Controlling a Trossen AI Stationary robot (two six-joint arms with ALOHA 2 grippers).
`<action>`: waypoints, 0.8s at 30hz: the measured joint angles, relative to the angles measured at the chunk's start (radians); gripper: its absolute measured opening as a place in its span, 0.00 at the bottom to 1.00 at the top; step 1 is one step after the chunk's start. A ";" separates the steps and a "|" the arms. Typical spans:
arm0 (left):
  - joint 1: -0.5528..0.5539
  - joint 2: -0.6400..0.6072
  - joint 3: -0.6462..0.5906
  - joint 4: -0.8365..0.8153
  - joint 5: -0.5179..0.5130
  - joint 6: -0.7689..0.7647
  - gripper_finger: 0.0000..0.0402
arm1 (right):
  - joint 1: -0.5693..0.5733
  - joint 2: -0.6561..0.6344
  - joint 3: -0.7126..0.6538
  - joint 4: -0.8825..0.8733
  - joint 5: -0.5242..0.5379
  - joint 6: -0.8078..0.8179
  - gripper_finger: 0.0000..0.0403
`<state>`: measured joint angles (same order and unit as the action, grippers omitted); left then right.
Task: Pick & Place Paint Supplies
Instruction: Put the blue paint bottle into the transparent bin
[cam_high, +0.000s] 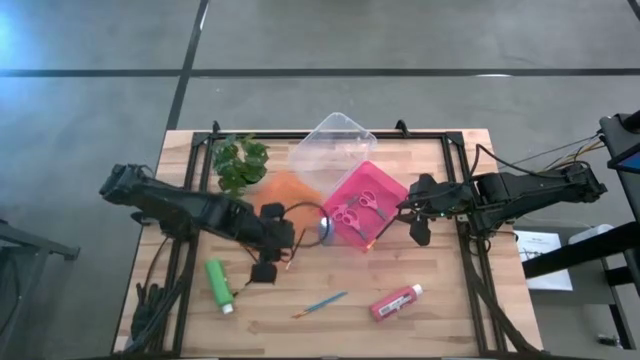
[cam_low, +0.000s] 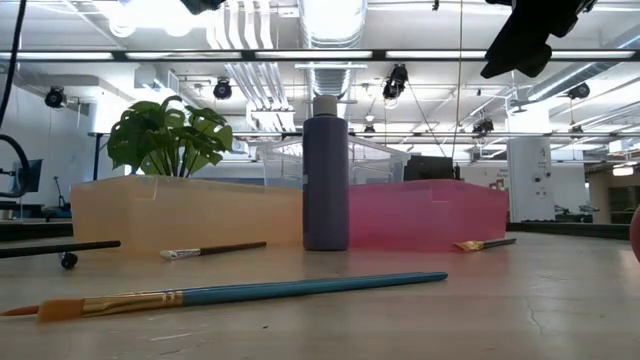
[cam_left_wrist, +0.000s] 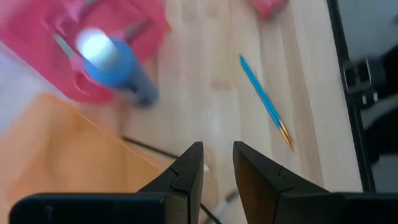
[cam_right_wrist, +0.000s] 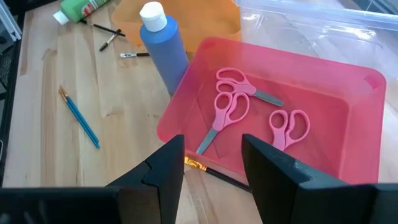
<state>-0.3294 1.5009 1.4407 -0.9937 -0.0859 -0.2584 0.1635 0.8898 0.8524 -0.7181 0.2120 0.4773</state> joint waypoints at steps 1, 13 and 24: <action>-0.014 0.000 -0.016 -0.001 0.005 -0.009 0.24 | 0.000 0.000 0.000 0.000 0.000 0.002 0.39; -0.191 0.000 -0.104 -0.002 0.208 -0.217 0.24 | 0.000 0.000 0.000 0.000 -0.004 -0.002 0.39; -0.189 0.000 -0.062 -0.007 0.296 -0.254 0.24 | 0.000 0.000 0.000 0.046 -0.007 0.002 0.39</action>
<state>-0.5188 1.5005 1.3790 -1.0008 0.2100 -0.5126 0.1635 0.8898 0.8524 -0.6720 0.2054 0.4789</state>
